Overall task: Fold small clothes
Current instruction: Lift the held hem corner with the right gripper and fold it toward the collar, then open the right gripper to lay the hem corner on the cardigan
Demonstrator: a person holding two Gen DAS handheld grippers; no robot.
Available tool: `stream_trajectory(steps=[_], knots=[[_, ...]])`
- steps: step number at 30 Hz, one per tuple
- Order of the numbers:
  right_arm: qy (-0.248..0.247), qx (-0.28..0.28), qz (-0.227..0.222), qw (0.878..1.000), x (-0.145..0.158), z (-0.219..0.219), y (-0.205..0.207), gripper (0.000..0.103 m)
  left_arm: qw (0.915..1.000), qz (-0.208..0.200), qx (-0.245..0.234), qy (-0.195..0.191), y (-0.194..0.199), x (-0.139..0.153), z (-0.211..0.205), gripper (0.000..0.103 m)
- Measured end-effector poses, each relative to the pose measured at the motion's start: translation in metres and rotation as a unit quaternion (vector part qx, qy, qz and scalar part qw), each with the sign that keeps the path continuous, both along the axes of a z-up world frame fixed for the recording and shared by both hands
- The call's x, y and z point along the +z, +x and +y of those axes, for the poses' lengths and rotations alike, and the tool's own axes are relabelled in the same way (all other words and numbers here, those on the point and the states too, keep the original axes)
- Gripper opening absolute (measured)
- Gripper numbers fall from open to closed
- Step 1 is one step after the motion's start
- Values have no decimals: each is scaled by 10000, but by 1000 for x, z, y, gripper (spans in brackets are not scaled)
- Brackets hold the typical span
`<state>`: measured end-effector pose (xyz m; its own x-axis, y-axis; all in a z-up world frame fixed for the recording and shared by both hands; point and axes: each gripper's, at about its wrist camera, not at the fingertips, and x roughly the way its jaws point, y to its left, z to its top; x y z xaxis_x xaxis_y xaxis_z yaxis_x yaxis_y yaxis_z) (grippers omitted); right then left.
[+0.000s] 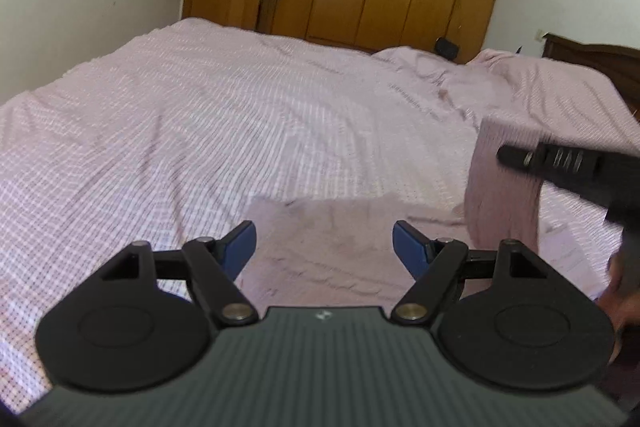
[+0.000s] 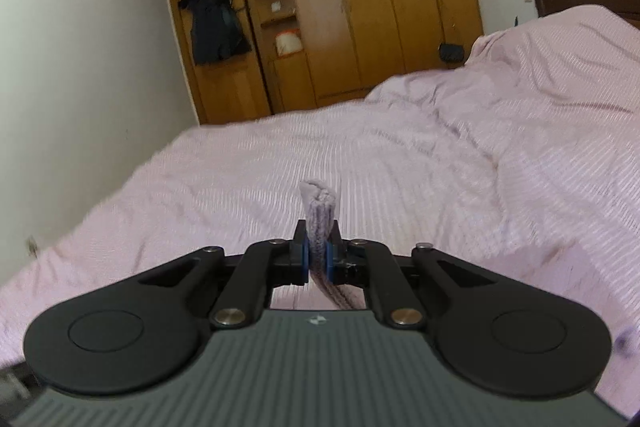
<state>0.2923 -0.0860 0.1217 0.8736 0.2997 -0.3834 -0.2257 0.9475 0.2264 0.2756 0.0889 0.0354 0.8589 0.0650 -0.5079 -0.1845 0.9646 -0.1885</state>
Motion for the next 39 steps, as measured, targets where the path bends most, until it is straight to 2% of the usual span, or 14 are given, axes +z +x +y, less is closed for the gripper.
stream_trajectory(steps=[4, 7, 10, 13, 15, 18, 20, 26, 27, 28, 29, 31, 39], knots=[[-122, 130, 158, 9997, -47, 13, 0, 8, 9998, 169, 25, 47, 4, -9, 6, 76], [60, 204, 426, 9989, -76, 16, 4, 8, 9995, 247, 76, 192, 2, -18, 14, 76], [219, 291, 518, 9980, -96, 23, 5, 8, 9991, 350, 162, 154, 1, -26, 26, 76], [224, 452, 474, 9976, -104, 32, 5, 8, 9989, 377, 225, 135, 4, -27, 34, 76], [111, 439, 217, 9987, -103, 41, -4, 8, 9988, 402, 285, 69, 7, -28, 38, 76], [65, 553, 120, 9984, -99, 47, -7, 8, 9987, 404, 310, -7, 6, -28, 40, 76], [19, 617, 189, 9979, -101, 51, -7, 8, 9987, 420, 286, 25, 6, -29, 38, 76], [134, 743, 850, 9935, -133, 56, 0, 10, 9989, 430, 196, 77, 8, -31, 34, 76], [201, 729, 947, 9926, -138, 55, 1, 17, 9988, 432, 194, 95, 8, -33, 35, 76], [207, 694, 1011, 9922, -142, 56, 2, 32, 9986, 465, 212, 109, 9, -34, 36, 76], [176, 655, 1032, 9923, -144, 57, 1, 53, 9984, 513, 228, 116, 10, -37, 36, 76], [307, 740, 958, 9922, -144, 56, -1, 70, 9980, 560, 271, 110, 11, -39, 38, 77], [277, 821, 917, 9920, -140, 51, -6, 74, 9985, 512, 161, 87, 8, -38, 34, 79]])
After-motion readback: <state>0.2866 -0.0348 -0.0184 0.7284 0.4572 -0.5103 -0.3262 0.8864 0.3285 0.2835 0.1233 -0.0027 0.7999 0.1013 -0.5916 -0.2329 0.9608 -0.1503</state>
